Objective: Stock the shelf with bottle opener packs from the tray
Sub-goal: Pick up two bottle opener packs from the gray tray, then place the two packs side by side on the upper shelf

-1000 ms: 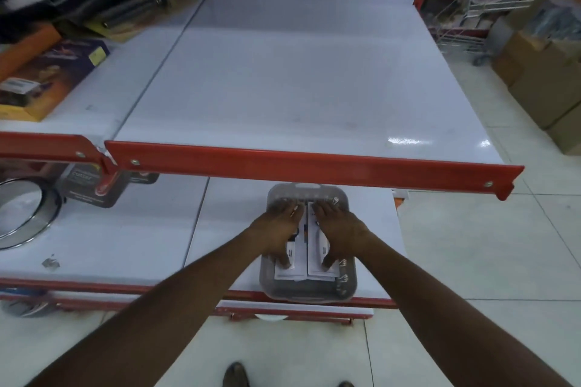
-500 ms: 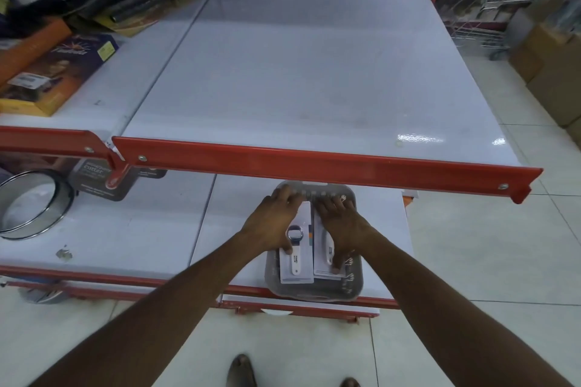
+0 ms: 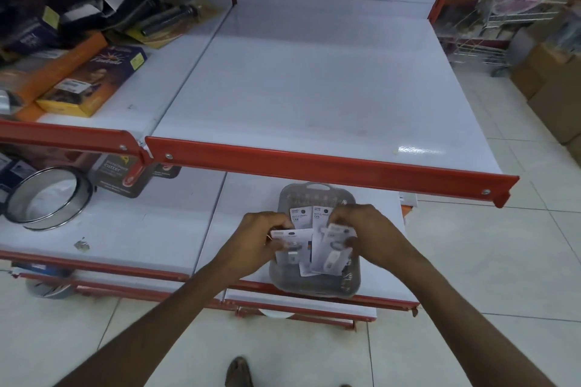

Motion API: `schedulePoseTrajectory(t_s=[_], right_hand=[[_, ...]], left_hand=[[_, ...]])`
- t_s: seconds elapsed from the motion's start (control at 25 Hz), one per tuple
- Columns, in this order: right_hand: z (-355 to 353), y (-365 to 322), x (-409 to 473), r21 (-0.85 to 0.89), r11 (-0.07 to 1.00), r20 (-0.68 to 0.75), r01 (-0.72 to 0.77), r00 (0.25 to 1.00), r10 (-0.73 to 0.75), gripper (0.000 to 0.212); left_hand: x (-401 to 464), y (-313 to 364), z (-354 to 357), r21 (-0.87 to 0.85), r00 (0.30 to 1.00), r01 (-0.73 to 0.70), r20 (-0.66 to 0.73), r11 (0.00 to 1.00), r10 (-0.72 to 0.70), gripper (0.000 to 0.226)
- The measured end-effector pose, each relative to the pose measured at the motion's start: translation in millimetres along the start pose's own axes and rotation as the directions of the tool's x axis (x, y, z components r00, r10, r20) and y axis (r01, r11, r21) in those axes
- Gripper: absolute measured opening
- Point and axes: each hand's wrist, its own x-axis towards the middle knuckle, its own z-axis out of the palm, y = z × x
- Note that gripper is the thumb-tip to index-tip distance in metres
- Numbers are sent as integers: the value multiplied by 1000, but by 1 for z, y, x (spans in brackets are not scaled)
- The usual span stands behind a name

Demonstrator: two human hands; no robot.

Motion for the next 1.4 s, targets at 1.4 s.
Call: schedulePoseTrajectory(t_s=[1.4], right_hand=[[-170,-28,70,13,1000,-23,21,1000,-20,81]], left_hand=[[125,45,-197,322,973,-158,212,933,92,84]])
